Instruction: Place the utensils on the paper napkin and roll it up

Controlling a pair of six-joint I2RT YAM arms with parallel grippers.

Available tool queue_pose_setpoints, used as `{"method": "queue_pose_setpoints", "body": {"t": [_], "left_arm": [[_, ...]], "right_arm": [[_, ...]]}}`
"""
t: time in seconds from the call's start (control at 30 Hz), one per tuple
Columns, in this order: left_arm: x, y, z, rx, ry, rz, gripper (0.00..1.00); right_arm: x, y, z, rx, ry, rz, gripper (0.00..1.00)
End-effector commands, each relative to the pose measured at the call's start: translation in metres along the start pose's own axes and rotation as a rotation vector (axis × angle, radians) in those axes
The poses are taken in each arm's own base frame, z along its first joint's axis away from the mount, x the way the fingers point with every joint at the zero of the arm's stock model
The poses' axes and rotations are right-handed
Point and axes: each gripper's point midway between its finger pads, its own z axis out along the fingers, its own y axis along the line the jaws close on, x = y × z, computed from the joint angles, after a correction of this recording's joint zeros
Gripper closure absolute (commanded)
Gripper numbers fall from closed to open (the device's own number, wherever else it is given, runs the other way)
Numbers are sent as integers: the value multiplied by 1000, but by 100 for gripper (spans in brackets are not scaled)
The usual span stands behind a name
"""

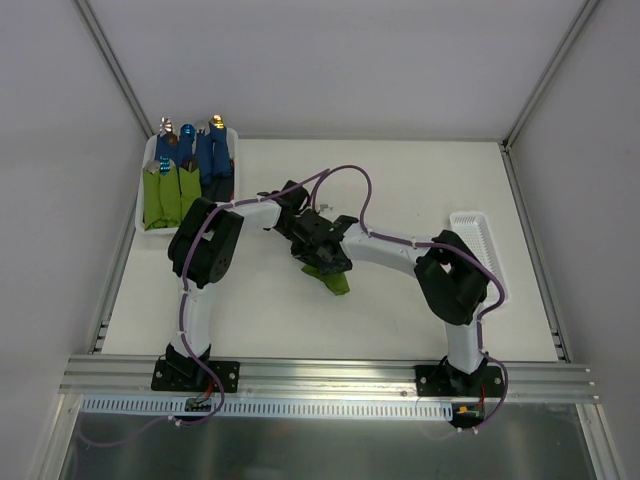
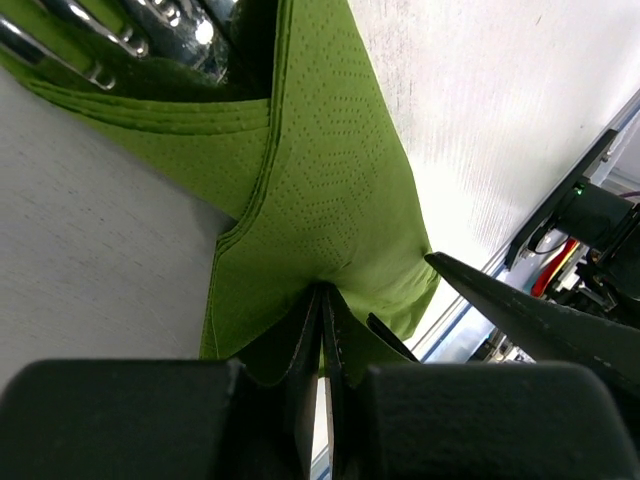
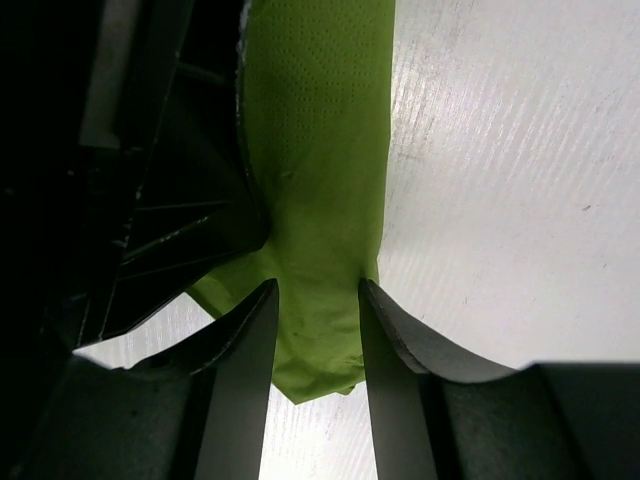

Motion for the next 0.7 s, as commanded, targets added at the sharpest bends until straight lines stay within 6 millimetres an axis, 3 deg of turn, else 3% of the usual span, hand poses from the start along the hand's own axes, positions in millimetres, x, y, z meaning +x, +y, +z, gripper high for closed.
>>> {"method": "queue_pose_setpoints", "body": {"t": [0.0,0.67], "left_arm": [[14,46,3,-180,17,-24,95],[14,46,2,-170,20,-26,95]], "right_arm": [[-1,-4,5,18,1,-13,58],[37,-5,39,-2,131,-40,55]]}}
